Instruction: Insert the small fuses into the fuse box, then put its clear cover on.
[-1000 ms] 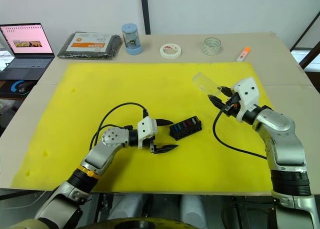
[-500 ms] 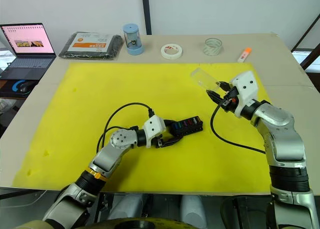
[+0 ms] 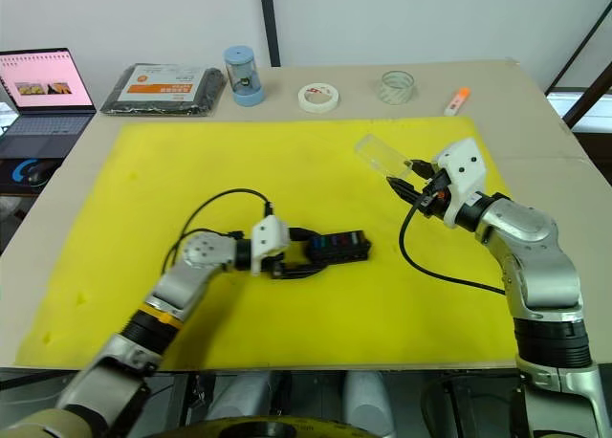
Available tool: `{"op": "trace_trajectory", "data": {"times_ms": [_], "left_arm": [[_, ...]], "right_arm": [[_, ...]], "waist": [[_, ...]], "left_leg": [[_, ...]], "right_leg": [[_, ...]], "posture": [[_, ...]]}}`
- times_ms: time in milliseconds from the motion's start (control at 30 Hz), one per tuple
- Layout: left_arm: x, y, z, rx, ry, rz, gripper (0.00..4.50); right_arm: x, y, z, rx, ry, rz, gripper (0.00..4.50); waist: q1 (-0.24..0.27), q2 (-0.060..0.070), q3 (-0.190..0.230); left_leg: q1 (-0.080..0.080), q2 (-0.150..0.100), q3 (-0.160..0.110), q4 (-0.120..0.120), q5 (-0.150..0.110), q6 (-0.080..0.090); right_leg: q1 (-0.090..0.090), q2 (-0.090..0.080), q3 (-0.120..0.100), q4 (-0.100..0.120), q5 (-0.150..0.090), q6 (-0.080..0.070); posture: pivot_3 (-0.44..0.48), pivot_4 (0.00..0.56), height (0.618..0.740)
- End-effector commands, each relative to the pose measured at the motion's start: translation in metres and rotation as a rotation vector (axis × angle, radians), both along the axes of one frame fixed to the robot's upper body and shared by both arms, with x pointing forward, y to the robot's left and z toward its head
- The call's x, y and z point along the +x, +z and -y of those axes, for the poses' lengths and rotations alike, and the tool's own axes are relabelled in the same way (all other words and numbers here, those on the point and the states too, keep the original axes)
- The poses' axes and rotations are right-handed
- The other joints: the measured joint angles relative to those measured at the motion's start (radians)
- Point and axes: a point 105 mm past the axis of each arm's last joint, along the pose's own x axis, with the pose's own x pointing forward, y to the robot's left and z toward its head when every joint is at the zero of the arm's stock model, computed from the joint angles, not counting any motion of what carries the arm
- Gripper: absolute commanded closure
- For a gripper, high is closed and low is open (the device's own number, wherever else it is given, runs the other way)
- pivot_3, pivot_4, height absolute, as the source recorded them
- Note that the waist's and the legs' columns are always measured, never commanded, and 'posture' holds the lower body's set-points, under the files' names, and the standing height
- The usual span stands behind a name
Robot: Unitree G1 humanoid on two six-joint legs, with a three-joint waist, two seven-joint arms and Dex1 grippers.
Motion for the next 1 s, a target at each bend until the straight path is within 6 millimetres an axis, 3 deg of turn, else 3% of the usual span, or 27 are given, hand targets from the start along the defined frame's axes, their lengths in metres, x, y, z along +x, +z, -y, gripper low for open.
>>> {"op": "trace_trajectory", "data": {"times_ms": [33, 167, 467, 800, 1000], "left_arm": [[0.004, 0.001, -0.013, -0.001, -0.05, 0.009, 1.76], [0.01, -0.008, -0.015, 0.003, -0.058, 0.022, 1.76], [0.012, -0.009, -0.009, -0.014, -0.071, 0.044, 1.76], [0.007, -0.011, -0.012, 0.004, -0.099, 0.054, 1.76], [0.004, -0.011, -0.012, 0.005, -0.109, 0.044, 1.76]], "right_arm": [[-0.019, 0.019, -0.025, -0.007, 0.197, 0.013, 2.67], [-0.033, 0.006, -0.036, -0.104, 0.334, -0.054, 2.67], [-0.059, -0.02, -0.065, -0.125, 0.548, -0.161, 2.67], [-0.057, -0.04, -0.066, -0.196, 0.611, -0.175, 2.67], [-0.052, -0.042, -0.068, -0.197, 0.617, -0.175, 2.67]], "waist": [[0.002, 0.0, 0.0], [0.005, 0.0, 0.0], [0.018, 0.0, -0.001], [0.022, -0.001, -0.001], [0.021, -0.001, -0.001]], "left_leg": [[0.0, 0.0, 0.0, 0.0, 0.0, 0.0], [-0.001, -0.002, -0.001, 0.001, 0.0, 0.001], [0.0, -0.002, -0.001, 0.001, 0.0, 0.001], [0.0, -0.002, -0.001, 0.002, 0.0, 0.001], [0.0, -0.002, -0.001, 0.001, 0.0, 0.001]], "right_leg": [[0.0, 0.0, 0.0, 0.0, 0.0, 0.0], [0.001, -0.001, -0.001, -0.001, 0.0, 0.0], [0.002, -0.002, -0.002, -0.001, 0.0, 0.0], [0.001, -0.002, -0.002, -0.001, 0.0, 0.0], [0.001, -0.002, -0.002, -0.001, 0.0, 0.0]], "posture": [[0.0, 0.15, 0.74], [0.0, 0.15, 0.74], [0.0, 0.15, 0.74], [0.0, 0.15, 0.74], [0.0, 0.15, 0.74]]}}
